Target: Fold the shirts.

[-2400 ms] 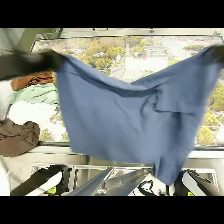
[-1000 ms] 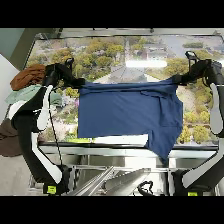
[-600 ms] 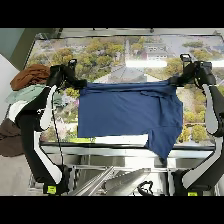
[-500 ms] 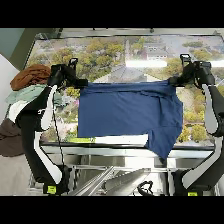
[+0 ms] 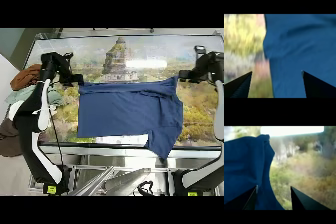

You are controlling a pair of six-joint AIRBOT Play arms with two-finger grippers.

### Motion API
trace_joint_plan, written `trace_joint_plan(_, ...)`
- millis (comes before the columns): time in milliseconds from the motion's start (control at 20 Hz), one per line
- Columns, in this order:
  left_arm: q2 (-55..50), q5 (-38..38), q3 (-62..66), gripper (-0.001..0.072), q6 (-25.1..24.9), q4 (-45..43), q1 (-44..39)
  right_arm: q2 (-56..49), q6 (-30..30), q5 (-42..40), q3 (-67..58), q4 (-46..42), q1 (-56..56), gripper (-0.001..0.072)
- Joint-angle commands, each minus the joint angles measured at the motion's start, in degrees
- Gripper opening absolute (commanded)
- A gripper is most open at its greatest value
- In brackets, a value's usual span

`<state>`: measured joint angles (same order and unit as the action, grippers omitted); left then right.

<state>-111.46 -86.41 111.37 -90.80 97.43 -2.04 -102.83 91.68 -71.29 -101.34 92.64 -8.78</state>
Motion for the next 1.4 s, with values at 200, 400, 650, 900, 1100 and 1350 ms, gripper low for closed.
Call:
trace_joint_plan(200,23.54,6.78,-51.30,0.0703,-0.81,12.39,2.49,16.98,2.97,-6.49,25.07,10.84,-14.49,0.0485)
trace_joint_plan(400,29.79,14.38,-67.87,0.0703,-6.69,22.64,4.28,25.51,4.31,-7.26,35.41,15.63,-23.21,0.0485)
trace_joint_plan(650,33.31,16.04,-70.40,0.0266,-7.34,22.36,5.25,30.27,7.78,-8.98,48.81,19.63,-29.29,0.0487)
trace_joint_plan(900,35.30,17.42,-65.33,0.0013,-7.34,22.32,4.94,26.56,13.35,-2.93,62.71,28.13,-25.68,0.0486)
trace_joint_plan(1100,35.26,17.49,-64.57,0.0013,-7.34,22.16,4.94,21.11,14.03,-1.49,65.40,28.72,-17.42,0.0485)
trace_joint_plan(1350,35.28,16.26,-64.59,0.0012,-6.97,21.92,4.96,21.66,14.62,-2.43,64.57,29.66,-11.76,0.0020)
